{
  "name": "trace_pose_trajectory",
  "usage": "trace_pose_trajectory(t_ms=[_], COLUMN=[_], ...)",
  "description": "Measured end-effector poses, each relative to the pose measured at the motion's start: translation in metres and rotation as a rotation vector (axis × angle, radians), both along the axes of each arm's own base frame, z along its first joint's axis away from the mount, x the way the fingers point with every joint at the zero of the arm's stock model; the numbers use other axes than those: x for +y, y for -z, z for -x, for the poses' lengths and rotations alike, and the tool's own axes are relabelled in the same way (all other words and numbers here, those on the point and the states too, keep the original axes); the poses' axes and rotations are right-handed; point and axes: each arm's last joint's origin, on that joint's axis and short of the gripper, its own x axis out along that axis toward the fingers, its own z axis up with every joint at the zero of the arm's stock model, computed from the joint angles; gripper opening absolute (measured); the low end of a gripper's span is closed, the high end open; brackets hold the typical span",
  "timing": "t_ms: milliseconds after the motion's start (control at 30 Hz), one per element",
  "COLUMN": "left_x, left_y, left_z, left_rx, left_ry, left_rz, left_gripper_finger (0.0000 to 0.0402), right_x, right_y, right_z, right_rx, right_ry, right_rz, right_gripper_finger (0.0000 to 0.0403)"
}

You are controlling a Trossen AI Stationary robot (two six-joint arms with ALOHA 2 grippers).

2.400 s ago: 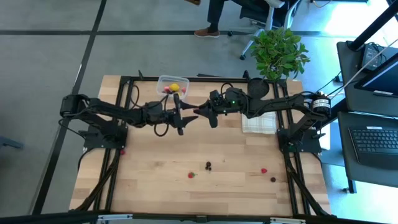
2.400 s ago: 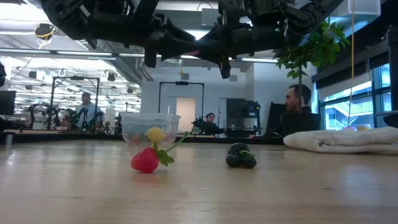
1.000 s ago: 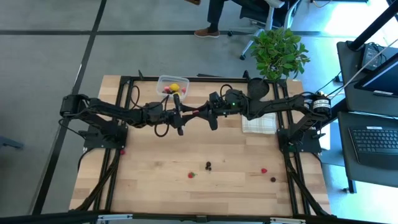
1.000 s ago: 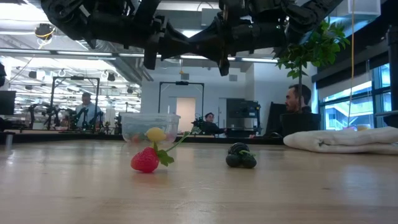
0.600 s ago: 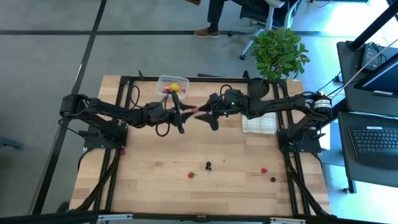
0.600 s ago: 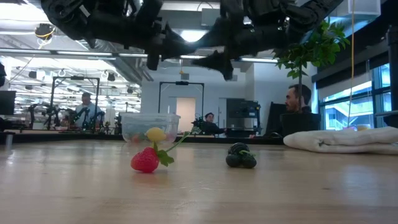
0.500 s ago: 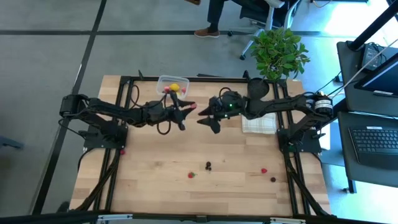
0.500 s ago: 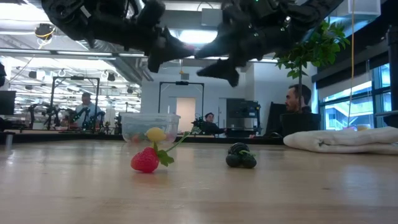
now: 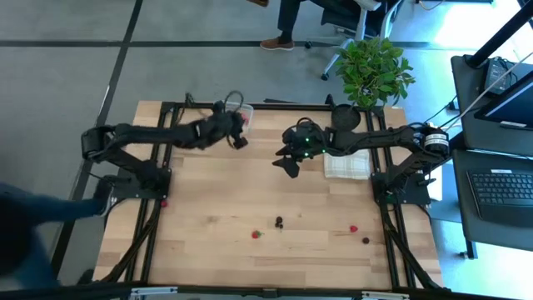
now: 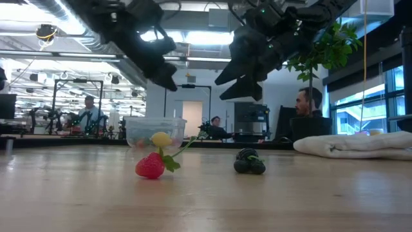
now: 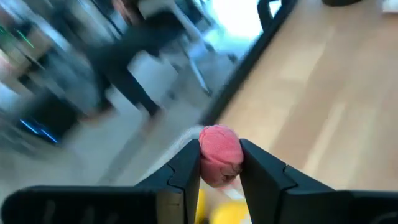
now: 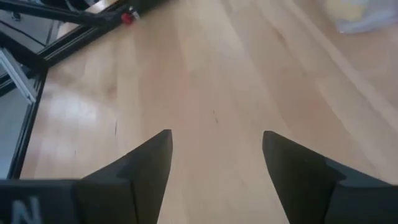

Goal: Pick and placing Produce into tupperware
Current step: Put the pink peach into the transparent bin

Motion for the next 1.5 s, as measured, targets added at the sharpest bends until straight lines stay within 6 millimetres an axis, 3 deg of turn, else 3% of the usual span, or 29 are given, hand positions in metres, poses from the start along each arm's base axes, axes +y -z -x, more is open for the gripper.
trace_pose_trajectory(t_ms=[200, 300, 400, 667, 933, 1333, 1500], left_x=[0.039, 0.054, 0.065, 0.090, 0.101, 0.100, 0.099], left_y=[-0.020, -0.020, -0.010, 0.029, 0.053, 0.052, 0.039], left_z=[0.018, 0.026, 0.036, 0.038, 0.038, 0.036, 0.034], left_rx=[-0.034, -0.026, 0.011, 0.096, 0.131, 0.123, 0.097], left_ry=[-0.087, -0.117, -0.170, -0.262, -0.312, -0.300, -0.276], left_rz=[0.263, 0.353, 0.431, 0.565, 0.623, 0.606, 0.578], left_gripper_finger=[0.0092, 0.0082, 0.0076, 0.0097, 0.0101, 0.0108, 0.0121], right_x=[0.000, 0.000, 0.000, 0.000, 0.000, 0.000, 0.000], right_y=[0.000, 0.001, 0.001, 0.001, 0.001, 0.001, 0.001], right_z=[0.000, 0.001, 0.001, 0.001, 0.000, 0.000, 0.000], right_rx=[0.005, 0.010, 0.011, 0.010, 0.010, 0.009, 0.009], right_ry=[-0.002, -0.004, -0.012, -0.011, -0.013, -0.013, -0.013], right_rz=[0.001, 0.003, 0.015, 0.017, 0.020, 0.020, 0.020], right_gripper_finger=[0.0252, 0.0252, 0.0252, 0.0252, 0.0252, 0.0252, 0.0252])
